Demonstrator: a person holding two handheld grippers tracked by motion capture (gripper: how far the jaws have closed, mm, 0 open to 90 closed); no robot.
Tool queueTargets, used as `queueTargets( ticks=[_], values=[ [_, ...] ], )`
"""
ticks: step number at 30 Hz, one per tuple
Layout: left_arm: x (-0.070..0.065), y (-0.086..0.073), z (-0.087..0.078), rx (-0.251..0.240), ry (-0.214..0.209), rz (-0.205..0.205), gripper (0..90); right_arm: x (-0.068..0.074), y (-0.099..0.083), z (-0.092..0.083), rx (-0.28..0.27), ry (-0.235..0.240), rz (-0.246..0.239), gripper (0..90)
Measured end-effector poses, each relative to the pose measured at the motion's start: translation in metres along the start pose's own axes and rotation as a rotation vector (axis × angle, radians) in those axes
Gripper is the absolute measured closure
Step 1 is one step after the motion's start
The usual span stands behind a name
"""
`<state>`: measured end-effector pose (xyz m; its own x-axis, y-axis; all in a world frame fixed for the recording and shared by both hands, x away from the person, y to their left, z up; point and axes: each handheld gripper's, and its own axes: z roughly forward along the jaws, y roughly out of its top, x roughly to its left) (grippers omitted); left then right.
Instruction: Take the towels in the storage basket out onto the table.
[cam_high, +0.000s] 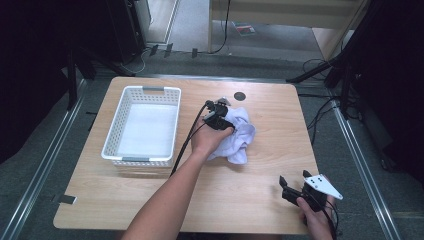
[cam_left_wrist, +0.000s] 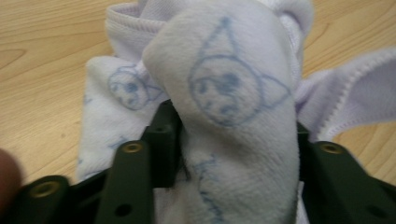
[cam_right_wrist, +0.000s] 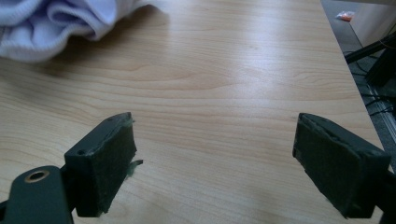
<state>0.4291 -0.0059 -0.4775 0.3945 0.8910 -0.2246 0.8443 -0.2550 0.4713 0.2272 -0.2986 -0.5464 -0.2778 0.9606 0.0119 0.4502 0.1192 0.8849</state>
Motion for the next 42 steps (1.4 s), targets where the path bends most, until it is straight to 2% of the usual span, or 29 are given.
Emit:
queueTargets(
  ticks=[1, 3, 5, 6, 10, 11, 12, 14, 17, 19, 20, 21, 28, 29, 30, 35, 37, 42],
  values=[
    [-0.001, 0.000, 0.000, 0.002, -0.006, -0.003, 46.5, 0.000, 0.000, 0.000, 0.000, 0.000, 0.000, 13.4],
    [-0.003, 0.001, -0.004, -0.018, -0.010, -0.006, 38.2, 0.000, 0.000, 0.000, 0.000, 0.000, -0.001, 13.4],
    [-0.003, 0.004, -0.011, -0.024, 0.008, -0.005, 26.9, 0.000, 0.000, 0.000, 0.000, 0.000, -0.001, 13.4],
    [-0.002, 0.005, -0.013, -0.026, 0.006, -0.015, 15.0, 0.000, 0.000, 0.000, 0.001, -0.001, 0.000, 13.4],
    [0.002, 0.009, -0.024, -0.008, 0.041, -0.018, 0.0, 0.000, 0.000, 0.000, 0.001, 0.000, -0.001, 13.4],
    [0.003, 0.010, -0.027, -0.003, 0.051, -0.021, 0.0, 0.000, 0.000, 0.000, 0.000, 0.000, 0.000, 13.4],
    [0.004, 0.011, -0.036, -0.025, 0.084, -0.007, 0.0, 0.000, 0.000, 0.000, 0.000, 0.000, 0.000, 13.4],
    [0.007, 0.012, -0.040, -0.030, 0.085, -0.016, 0.0, 0.000, 0.000, 0.000, -0.001, 0.000, -0.001, 13.4],
    [0.016, 0.014, -0.053, -0.051, 0.051, -0.042, 0.0, 0.000, 0.000, 0.000, 0.001, 0.000, -0.001, 13.4],
    [0.023, 0.014, -0.062, -0.067, 0.054, -0.050, 0.0, 0.000, 0.000, 0.000, 0.001, -0.001, -0.001, 13.4],
    [0.031, 0.014, -0.071, -0.076, 0.053, -0.052, 0.0, 0.000, 0.000, 0.000, 0.002, 0.000, 0.001, 13.4],
    [0.031, 0.014, -0.071, -0.076, 0.053, -0.052, 0.0, 0.000, 0.000, 0.000, 0.002, 0.000, 0.001, 13.4],
    [0.063, 0.009, -0.101, -0.111, 0.084, -0.088, 0.0, 0.000, 0.000, 0.000, 0.001, -0.002, -0.002, 13.4],
    [0.073, 0.006, -0.109, -0.123, 0.091, -0.101, 0.0, 0.000, 0.000, 0.000, 0.001, -0.002, -0.003, 13.4],
    [0.073, 0.006, -0.109, -0.123, 0.091, -0.101, 0.0, 0.000, 0.000, 0.000, 0.001, -0.002, -0.003, 13.4],
    [0.097, -0.001, -0.129, -0.145, 0.101, -0.127, 0.0, 0.000, 0.000, 0.000, 0.002, -0.005, -0.003, 13.4],
    [0.105, -0.005, -0.135, -0.158, 0.086, -0.154, 0.0, 0.001, 0.000, 0.001, 0.002, -0.006, -0.002, 13.4],
    [0.126, -0.017, -0.149, -0.178, 0.098, -0.185, 0.0, 0.001, 0.000, 0.001, 0.004, -0.008, -0.002, 13.4]
  ],
)
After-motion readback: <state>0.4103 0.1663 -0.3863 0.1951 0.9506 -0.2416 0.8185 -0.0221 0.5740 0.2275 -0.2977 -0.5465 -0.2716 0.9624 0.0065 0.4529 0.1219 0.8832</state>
